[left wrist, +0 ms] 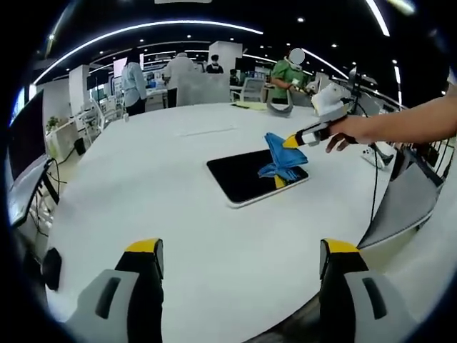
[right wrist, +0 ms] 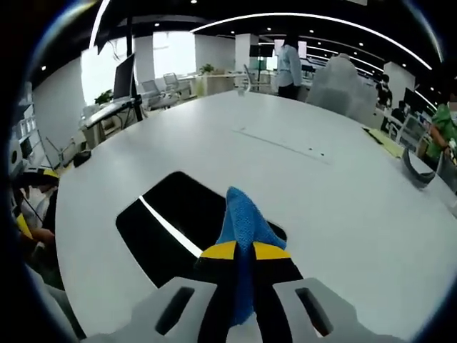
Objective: Wipe the mirror surface with the cleaning cloth until all visible marks leave the cleaned area.
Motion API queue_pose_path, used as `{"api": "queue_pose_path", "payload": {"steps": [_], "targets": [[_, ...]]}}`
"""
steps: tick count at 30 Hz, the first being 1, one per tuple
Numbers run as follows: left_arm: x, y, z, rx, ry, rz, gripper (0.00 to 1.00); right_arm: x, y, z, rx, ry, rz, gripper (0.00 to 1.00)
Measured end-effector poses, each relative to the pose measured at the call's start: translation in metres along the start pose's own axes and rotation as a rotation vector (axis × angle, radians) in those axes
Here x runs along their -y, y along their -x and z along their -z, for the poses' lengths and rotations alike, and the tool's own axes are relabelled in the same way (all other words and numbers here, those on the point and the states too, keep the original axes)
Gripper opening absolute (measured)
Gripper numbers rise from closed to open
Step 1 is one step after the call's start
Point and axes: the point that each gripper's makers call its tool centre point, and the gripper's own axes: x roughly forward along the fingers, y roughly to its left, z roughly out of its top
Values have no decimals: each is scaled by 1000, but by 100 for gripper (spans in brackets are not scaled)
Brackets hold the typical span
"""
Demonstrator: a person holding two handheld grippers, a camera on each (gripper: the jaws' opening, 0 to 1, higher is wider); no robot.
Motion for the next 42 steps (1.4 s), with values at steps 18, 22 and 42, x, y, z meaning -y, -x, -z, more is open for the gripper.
{"api": "queue_pose_path", "payload": {"steps": [18,22,42], "targets": [[-10,-4,9,-34,21,-9,91,12,-35,9,-56,172,6,16],[-11,-7,7,-33,22,-6,91,7,-35,10,-44,117,-27,16],[-13,-17,7,-38,24,14,90,20,-14,6,20,0,71,9]]}}
